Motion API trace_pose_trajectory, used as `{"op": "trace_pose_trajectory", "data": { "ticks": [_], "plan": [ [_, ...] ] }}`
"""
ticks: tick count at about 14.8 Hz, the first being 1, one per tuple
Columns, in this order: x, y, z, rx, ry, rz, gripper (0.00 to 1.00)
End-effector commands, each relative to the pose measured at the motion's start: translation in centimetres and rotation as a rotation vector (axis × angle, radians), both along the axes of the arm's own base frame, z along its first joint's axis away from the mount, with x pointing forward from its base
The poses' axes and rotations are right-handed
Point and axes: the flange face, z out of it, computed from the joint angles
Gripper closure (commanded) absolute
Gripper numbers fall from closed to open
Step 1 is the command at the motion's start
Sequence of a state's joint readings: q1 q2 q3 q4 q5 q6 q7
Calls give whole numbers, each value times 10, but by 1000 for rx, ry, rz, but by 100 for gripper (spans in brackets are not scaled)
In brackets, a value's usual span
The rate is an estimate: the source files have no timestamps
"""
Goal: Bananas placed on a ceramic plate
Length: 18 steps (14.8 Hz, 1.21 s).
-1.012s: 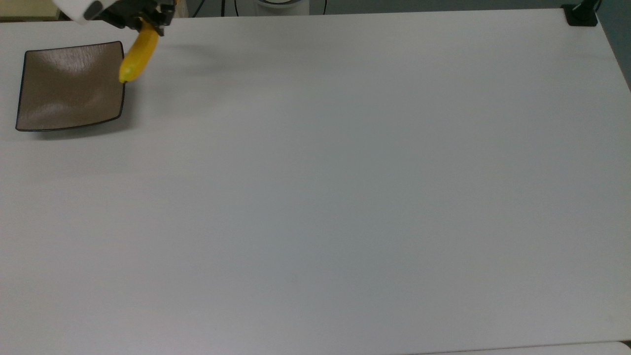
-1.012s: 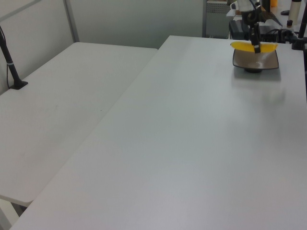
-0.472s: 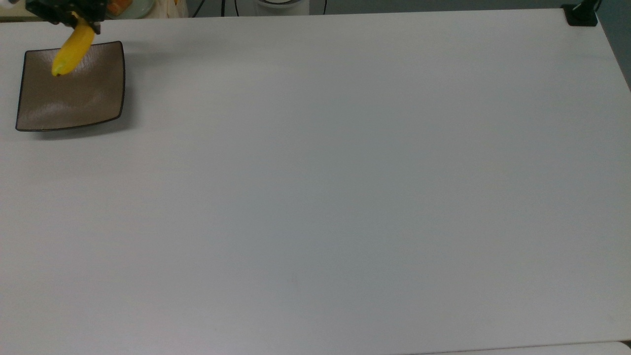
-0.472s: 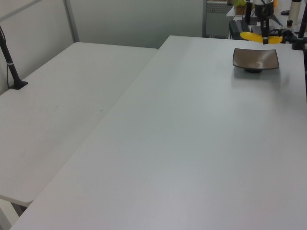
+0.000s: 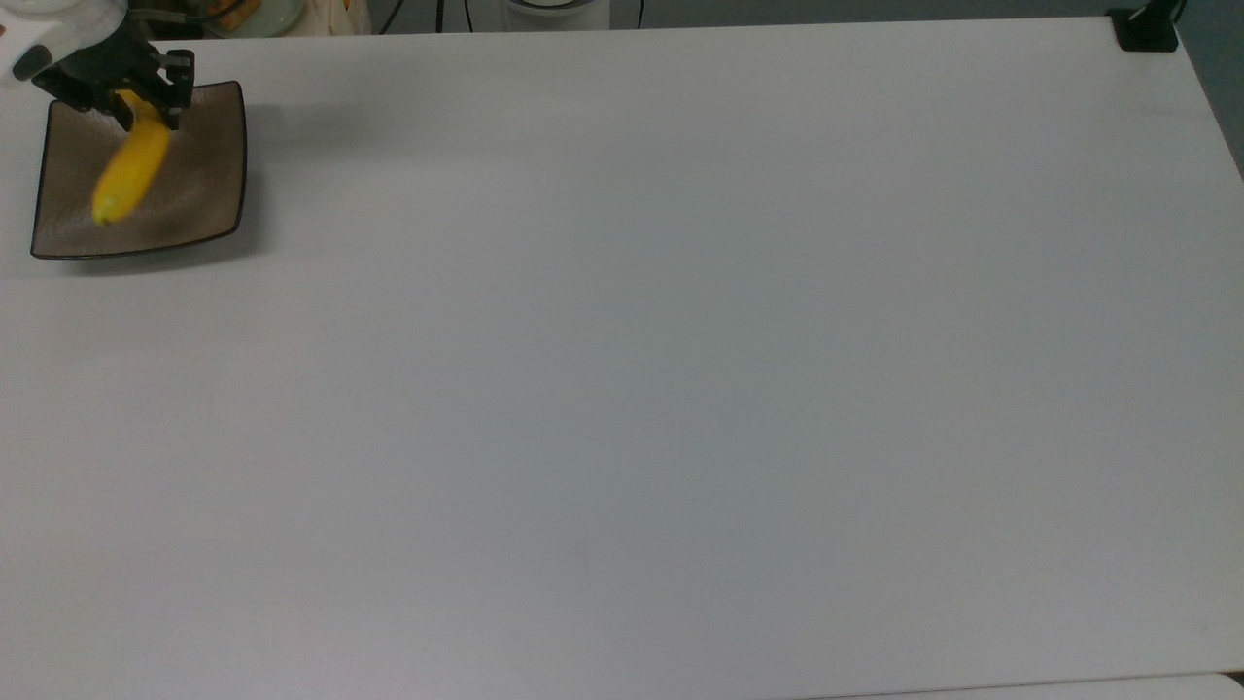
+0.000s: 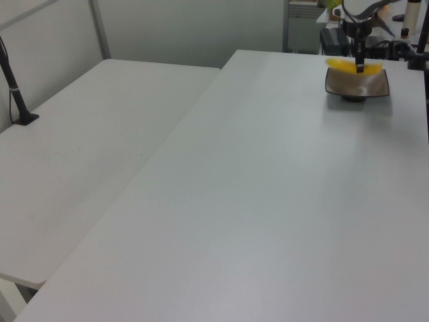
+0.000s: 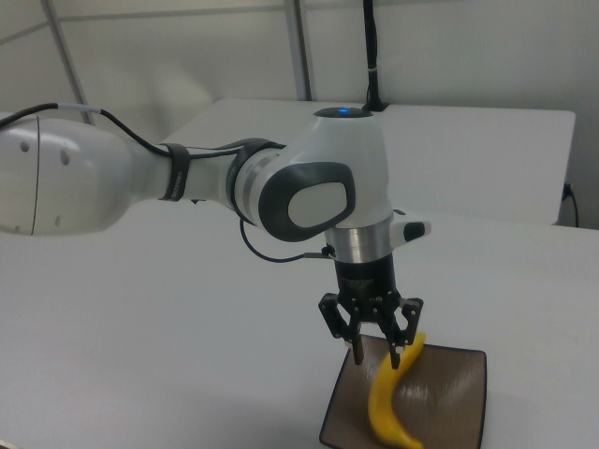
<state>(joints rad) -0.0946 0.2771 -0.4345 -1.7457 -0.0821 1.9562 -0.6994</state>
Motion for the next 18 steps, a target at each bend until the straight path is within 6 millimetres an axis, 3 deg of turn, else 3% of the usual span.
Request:
{"op": "trace_pose_trajectory", "data": {
  "ticks": [1, 6, 10, 15, 18],
  "plan": [
    [-1, -1, 10, -2, -32, -12, 0],
    [-4, 4, 30, 4, -56, -19, 0],
    [-11, 27, 46, 49, -16, -81, 0],
    [-13, 75, 72, 101, 9, -137, 0],
    [-7, 122, 94, 104, -12, -152, 0]
  ]
}}
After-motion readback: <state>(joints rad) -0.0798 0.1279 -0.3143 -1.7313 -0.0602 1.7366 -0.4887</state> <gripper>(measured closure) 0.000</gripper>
